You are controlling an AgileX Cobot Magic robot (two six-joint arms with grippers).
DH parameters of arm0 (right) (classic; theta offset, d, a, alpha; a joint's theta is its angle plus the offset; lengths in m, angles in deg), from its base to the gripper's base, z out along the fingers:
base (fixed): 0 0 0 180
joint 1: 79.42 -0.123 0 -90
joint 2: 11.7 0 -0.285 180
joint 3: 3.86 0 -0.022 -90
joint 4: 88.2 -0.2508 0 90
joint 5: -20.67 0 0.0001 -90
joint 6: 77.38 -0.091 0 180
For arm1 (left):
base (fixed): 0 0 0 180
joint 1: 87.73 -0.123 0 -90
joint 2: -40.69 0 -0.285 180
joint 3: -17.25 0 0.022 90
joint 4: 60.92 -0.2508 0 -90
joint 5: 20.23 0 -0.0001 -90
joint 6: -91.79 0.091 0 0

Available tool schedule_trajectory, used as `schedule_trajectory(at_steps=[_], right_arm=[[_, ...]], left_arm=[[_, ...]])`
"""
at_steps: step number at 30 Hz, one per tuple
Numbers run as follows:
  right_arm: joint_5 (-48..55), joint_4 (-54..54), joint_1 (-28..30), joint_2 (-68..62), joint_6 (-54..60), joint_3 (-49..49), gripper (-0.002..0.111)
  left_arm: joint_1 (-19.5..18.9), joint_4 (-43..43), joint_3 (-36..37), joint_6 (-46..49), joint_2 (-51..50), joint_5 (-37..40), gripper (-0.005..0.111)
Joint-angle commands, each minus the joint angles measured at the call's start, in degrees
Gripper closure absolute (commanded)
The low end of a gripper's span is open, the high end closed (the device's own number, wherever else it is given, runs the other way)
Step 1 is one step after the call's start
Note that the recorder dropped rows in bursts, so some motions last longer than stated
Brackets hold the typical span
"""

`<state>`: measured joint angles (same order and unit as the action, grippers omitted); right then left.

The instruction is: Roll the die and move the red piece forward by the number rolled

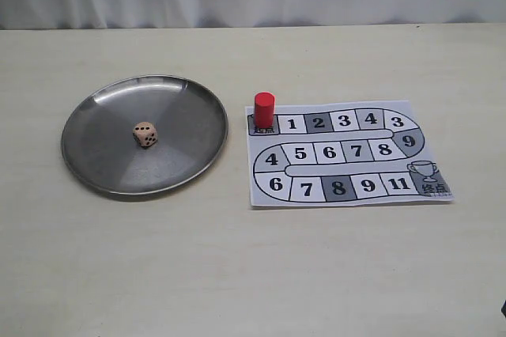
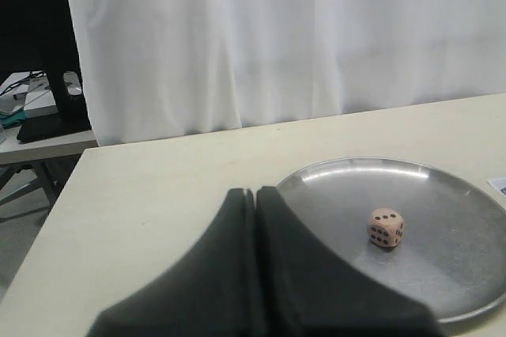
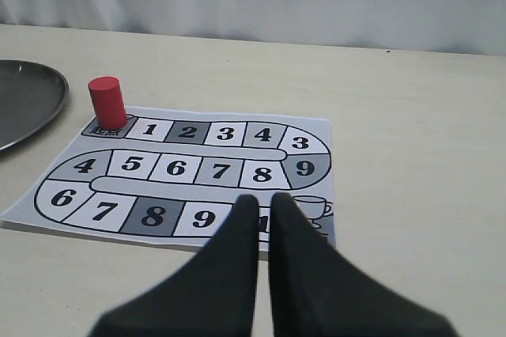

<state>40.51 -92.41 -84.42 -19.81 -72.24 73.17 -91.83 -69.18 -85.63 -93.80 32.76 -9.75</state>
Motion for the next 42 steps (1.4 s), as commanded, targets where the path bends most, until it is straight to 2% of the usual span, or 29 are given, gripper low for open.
schedule_trajectory(at_steps=[1, 22, 30, 35, 39, 42], right_arm=[[-0.2, 0.2, 0.2, 0.3, 0.0, 0.2, 0.104], [-2.1, -0.2, 0.2, 0.3, 0.0, 0.2, 0.104], [-14.1, -27.7, 0.2, 0.3, 0.0, 0.2, 0.104], [-23.7, -35.6, 0.2, 0.3, 0.0, 0.2, 0.104], [-29.9, -35.0, 0.2, 0.3, 0.0, 0.2, 0.104], [-30.3, -25.5, 0.2, 0.3, 0.4, 0.2, 0.104]], left_arm=[[-0.2, 0.0, 0.1, -0.1, 0.1, -0.6, 0.107], [-0.2, 0.0, 0.1, -0.1, 0.1, -0.6, 0.107], [-0.2, 0.0, 0.1, -0.1, 0.1, -0.6, 0.107], [-0.2, 0.0, 0.1, -0.1, 0.1, -0.6, 0.107], [-0.2, 0.0, 0.1, -0.1, 0.1, -0.6, 0.107], [-0.2, 0.0, 0.1, -0.1, 0.1, -0.6, 0.107]])
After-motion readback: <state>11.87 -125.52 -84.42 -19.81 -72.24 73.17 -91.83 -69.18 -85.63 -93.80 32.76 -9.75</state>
